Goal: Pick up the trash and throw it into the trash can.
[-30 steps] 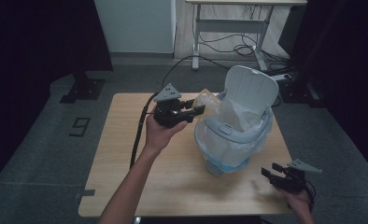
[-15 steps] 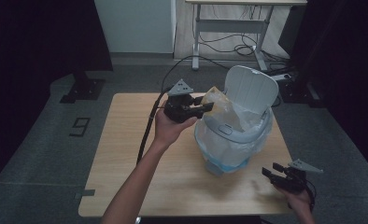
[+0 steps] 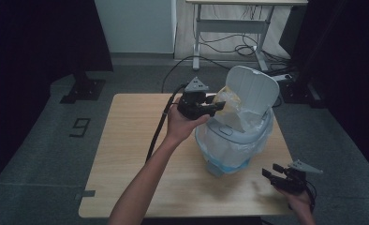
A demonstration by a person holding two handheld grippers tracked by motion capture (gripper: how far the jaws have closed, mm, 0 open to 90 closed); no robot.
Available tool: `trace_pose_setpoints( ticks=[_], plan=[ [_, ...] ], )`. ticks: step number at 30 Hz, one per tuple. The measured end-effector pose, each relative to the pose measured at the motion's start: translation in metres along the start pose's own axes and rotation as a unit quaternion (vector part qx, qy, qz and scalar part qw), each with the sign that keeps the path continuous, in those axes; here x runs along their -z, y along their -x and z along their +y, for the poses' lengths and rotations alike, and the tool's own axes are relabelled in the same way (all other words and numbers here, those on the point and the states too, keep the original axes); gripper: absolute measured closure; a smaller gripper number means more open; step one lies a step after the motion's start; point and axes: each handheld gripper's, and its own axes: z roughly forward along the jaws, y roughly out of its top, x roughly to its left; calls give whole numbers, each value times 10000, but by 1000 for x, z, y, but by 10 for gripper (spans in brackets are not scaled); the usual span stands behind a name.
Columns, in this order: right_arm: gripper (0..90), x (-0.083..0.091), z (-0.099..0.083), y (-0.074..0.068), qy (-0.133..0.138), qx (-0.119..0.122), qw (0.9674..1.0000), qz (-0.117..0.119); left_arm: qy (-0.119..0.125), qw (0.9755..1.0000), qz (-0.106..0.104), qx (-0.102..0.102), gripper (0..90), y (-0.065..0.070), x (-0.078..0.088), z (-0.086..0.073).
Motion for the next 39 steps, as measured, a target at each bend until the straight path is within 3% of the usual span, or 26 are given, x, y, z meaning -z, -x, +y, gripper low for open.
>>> trace_pose_setpoints(
  ticks=[19,21,23,27,39],
  plan=[
    [356,-1,-1,0,-25,30,10000,13,-130,9999,-8,-4,604,3,-35,8],
    [356,-1,-1,0,-26,33,10000,13,-263,9995,-146,81,554,2,-38,9],
    [356,-1,-1,-1,-25,36,10000,13,-412,9989,-177,115,417,3,-40,8],
    [356,0,-1,-1,-18,33,10000,11,-382,9990,-210,135,307,1,-36,7],
    [356,0,-1,-1,-18,31,10000,-2,-90,9999,-146,15,273,1,-1,-9]
  ],
)
